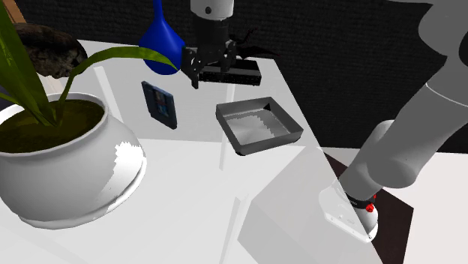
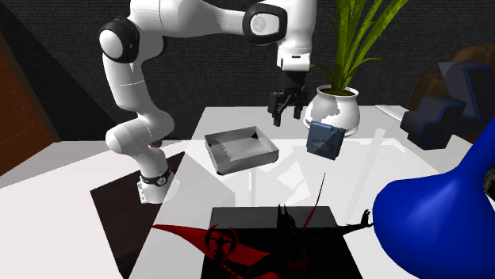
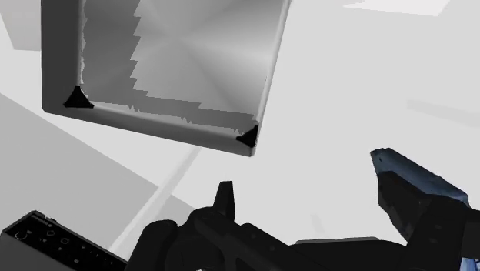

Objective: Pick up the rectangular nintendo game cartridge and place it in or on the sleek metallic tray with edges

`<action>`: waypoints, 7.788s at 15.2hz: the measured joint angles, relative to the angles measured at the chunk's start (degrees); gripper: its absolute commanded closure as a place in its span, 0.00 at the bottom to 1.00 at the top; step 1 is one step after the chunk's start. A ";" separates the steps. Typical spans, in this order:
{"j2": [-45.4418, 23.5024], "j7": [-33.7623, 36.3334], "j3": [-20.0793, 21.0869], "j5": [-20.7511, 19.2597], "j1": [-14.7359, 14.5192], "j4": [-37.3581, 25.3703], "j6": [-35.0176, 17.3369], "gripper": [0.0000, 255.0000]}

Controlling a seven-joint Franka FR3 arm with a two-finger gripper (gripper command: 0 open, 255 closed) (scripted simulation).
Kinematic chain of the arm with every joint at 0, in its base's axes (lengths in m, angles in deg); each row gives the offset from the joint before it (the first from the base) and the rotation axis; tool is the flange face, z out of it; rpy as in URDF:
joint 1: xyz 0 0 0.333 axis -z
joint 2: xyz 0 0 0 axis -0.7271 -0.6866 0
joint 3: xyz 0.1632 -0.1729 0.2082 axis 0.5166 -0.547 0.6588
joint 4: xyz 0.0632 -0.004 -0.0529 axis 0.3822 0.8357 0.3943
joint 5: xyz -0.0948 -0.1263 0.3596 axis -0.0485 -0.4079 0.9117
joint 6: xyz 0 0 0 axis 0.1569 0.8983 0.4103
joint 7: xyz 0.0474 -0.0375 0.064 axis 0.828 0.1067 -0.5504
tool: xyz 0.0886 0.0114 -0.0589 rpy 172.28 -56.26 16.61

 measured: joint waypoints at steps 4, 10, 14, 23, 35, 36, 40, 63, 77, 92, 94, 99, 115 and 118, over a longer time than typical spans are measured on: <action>-9.38 4.88 2.30 -3.18 -2.68 -9.80 2.20 0.00; -20.79 10.15 3.74 -7.47 -7.74 -22.37 5.36 0.00; -20.68 10.33 3.68 -7.39 -7.48 -19.35 2.48 0.00; -20.05 10.31 3.66 -7.12 -7.06 -16.47 0.16 1.00; -20.15 10.25 3.67 -7.15 -7.15 -17.55 1.14 1.00; -20.38 10.29 3.69 -7.25 -7.33 -18.68 2.06 1.00; -20.86 10.25 3.75 -7.45 -7.76 -22.25 5.17 1.00; -7.95 6.32 3.83 -1.60 -3.30 -20.56 14.94 1.00; 26.25 -7.30 -6.33 9.60 0.09 10.05 16.47 1.00; 34.58 -10.10 -7.82 10.86 -0.89 26.46 8.51 1.00; 35.21 -10.05 -7.63 11.10 -1.05 28.04 6.99 1.00; 35.86 -10.22 -7.49 11.31 -1.23 30.80 4.65 1.00; 33.67 -9.72 -7.87 10.65 -0.84 23.57 10.41 0.00; 33.45 -9.75 -7.99 10.53 -0.77 22.66 11.14 0.00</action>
